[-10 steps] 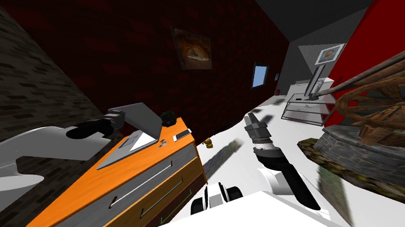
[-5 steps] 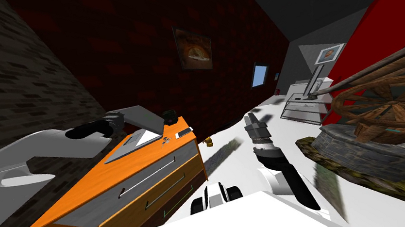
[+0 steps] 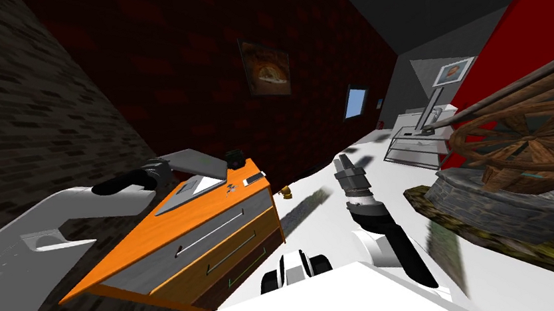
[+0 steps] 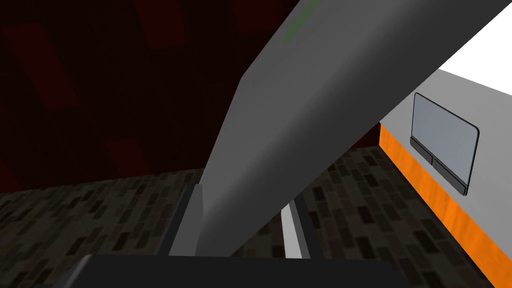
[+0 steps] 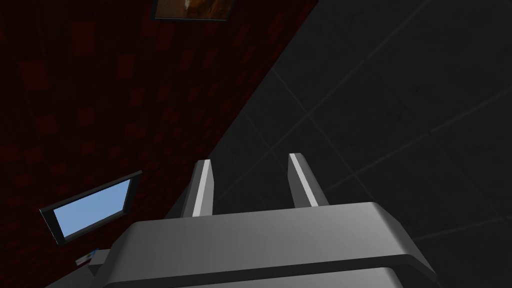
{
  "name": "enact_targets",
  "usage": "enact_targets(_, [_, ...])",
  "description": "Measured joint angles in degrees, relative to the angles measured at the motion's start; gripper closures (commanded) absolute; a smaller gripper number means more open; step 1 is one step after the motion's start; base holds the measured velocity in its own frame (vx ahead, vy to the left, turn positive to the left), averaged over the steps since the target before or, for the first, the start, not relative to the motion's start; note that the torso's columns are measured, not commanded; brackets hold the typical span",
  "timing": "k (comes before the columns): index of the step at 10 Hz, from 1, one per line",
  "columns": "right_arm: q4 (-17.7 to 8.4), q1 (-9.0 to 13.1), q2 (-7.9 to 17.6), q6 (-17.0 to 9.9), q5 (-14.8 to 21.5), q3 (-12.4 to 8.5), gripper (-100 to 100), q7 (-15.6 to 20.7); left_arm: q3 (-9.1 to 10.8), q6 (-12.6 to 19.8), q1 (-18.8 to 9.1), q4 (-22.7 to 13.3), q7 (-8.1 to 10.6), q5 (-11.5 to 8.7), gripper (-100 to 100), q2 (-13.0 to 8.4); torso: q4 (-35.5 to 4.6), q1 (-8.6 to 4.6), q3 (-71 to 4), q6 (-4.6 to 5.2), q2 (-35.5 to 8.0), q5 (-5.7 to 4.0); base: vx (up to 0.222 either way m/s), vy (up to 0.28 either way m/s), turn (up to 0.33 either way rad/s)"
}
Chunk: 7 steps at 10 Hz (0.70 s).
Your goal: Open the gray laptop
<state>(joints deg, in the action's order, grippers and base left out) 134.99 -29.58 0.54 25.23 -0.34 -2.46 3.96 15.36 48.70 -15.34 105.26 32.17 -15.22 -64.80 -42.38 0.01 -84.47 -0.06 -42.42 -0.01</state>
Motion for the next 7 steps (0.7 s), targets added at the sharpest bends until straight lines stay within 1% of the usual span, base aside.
enact_targets(1, [0.00,0.00,0.00,0.00,0.00,0.00,0,0.00,0.31,-1.97,-0.42,-2.07,0.17,0.21,100,1.91,0.04,0.01,-0.05,0.02,0.07,0.01,-0.063,0.025,0.026])
enact_targets(3, [0.00,0.00,0.00,0.00,0.00,0.00,0,0.00,1.17,-4.26,-1.35,-4.83,0.76,0.45,100,5.43,0.06,-0.06,-0.09,0.07,0.13,-0.03,-0.056,0.033,0.018])
enact_targets(4, [0.00,0.00,0.00,0.00,0.00,0.00,0,0.00,1.62,-5.89,-1.79,-6.76,0.89,0.10,100,6.89,0.06,-0.03,-0.11,0.07,0.15,-0.02,-0.025,0.017,0.004])
enact_targets(5, [0.00,-0.01,0.00,0.00,0.00,0.00,0,0.00,1.64,-6.24,-1.76,-7.06,0.89,0.04,100,7.05,0.03,-0.15,-0.12,0.08,0.17,-0.10,-0.047,0.033,0.152])
enact_targets(6, [0.00,-0.01,0.00,0.00,0.00,0.00,0,0.00,0.68,-7.33,-3.54,-8.51,0.77,0.50,100,8.84,0.04,-0.11,-0.07,0.06,0.08,-0.06,-0.061,0.028,0.085])
enact_targets(7, [0.00,0.00,0.00,0.00,0.00,0.00,0,0.00,0.16,-8.99,-5.37,-10.56,0.54,0.26,100,9.55,-0.04,-0.13,-0.01,0.07,-0.01,-0.10,-0.027,0.011,-0.011])
